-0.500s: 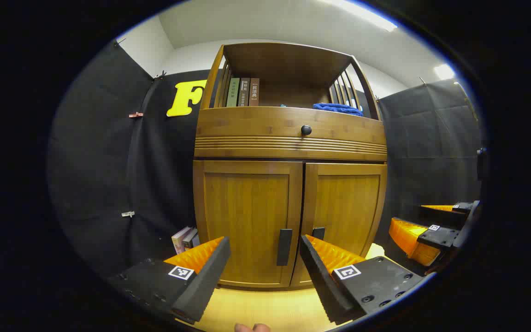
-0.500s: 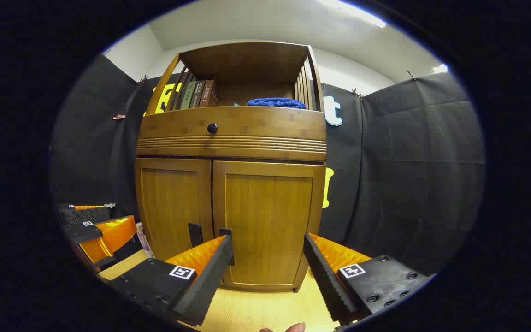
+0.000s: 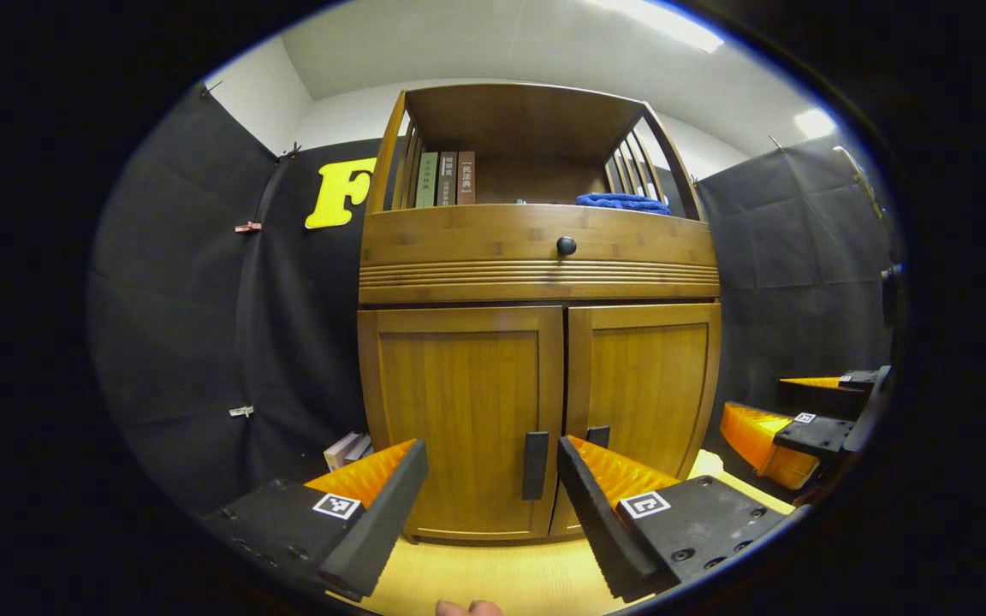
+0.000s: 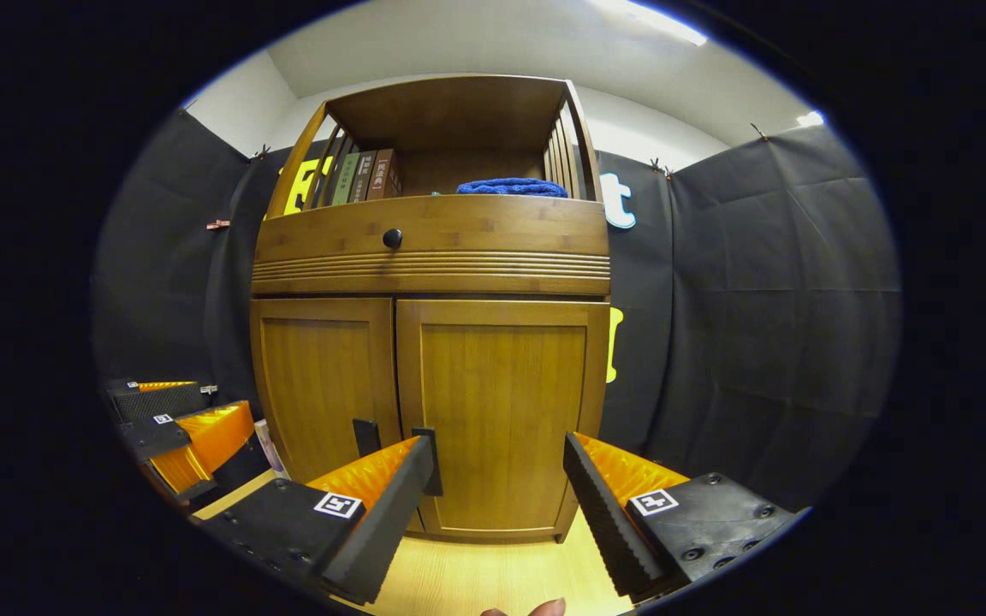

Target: Open the right door of the double-door shoe cabinet with the right hand, and open the left door with the left hand.

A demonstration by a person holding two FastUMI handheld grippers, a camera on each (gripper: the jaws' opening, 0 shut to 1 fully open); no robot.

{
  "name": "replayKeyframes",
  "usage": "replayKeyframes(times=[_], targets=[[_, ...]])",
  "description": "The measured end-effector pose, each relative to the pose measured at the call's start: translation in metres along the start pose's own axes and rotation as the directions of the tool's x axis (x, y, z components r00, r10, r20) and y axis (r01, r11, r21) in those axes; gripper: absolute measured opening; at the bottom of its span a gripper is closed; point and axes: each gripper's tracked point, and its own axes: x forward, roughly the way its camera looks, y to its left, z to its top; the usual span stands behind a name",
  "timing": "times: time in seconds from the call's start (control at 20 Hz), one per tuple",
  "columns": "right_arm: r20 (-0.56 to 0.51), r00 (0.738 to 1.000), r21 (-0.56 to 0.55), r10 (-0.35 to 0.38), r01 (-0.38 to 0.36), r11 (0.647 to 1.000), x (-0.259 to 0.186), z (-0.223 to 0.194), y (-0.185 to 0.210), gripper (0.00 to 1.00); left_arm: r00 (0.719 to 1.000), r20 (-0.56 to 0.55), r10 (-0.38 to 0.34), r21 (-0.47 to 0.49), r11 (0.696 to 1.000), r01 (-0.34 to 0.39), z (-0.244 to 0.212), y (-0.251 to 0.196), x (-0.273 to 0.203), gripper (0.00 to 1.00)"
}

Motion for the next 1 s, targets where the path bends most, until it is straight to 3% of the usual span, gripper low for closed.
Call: replayKeyframes(times=[0.6, 1.0], targets=[[0.014, 0.999, 0.010, 0.036, -0.037, 0.999, 0.004, 0.000, 0.015, 0.99, 1.000, -0.004, -0.011, -0.002, 1.000, 0.011, 0.001, 0.002, -0.001, 0.94], [0.010, 0.996, 0.078, 0.094, -0.094, 0.993, 0.063, -0.033, 0.050, 0.98, 1.000, -0.004, -0.008, -0.005, 1.000, 0.008, -0.001, 0.003, -0.001, 0.92]])
